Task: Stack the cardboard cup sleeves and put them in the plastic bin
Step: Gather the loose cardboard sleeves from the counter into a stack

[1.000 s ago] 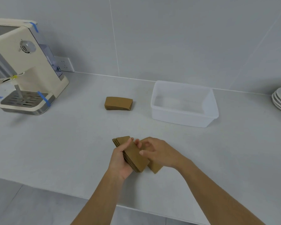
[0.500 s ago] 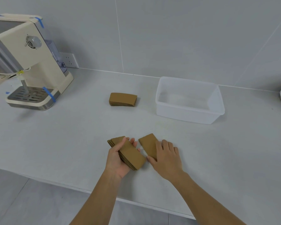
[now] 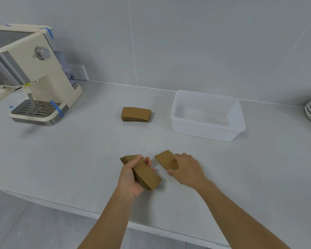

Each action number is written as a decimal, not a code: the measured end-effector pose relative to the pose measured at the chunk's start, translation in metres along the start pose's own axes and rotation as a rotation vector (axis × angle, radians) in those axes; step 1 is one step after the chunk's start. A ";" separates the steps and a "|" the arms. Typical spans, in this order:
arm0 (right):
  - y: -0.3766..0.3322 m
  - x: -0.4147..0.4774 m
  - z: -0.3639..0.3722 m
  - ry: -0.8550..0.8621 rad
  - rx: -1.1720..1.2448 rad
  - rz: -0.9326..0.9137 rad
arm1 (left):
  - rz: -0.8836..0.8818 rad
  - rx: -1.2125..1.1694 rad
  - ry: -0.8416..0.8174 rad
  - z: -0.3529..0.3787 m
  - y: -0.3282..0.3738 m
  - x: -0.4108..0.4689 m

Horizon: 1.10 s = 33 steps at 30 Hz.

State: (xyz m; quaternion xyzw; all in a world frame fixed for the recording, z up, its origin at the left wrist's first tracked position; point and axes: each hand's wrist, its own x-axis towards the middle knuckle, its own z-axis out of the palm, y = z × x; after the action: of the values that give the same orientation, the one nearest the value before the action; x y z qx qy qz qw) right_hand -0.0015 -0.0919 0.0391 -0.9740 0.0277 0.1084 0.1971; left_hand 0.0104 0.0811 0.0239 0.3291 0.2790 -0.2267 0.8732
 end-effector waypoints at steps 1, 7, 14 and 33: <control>-0.003 0.001 -0.009 -0.006 0.094 0.037 | -0.006 0.003 -0.005 0.003 0.000 -0.001; -0.019 -0.007 -0.035 -0.021 0.485 0.079 | -0.011 -0.021 -0.061 0.018 -0.004 -0.005; -0.023 -0.023 -0.019 -0.067 0.583 -0.016 | -0.053 0.073 -0.170 0.031 -0.017 -0.006; 0.036 -0.048 -0.018 -0.086 0.544 -0.066 | -0.133 0.159 -0.214 0.059 -0.065 0.003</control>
State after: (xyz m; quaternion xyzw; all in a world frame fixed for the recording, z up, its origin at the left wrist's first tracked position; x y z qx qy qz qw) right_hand -0.0487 -0.1313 0.0522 -0.8801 0.0158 0.1317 0.4558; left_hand -0.0052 -0.0054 0.0301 0.3520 0.1866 -0.3393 0.8522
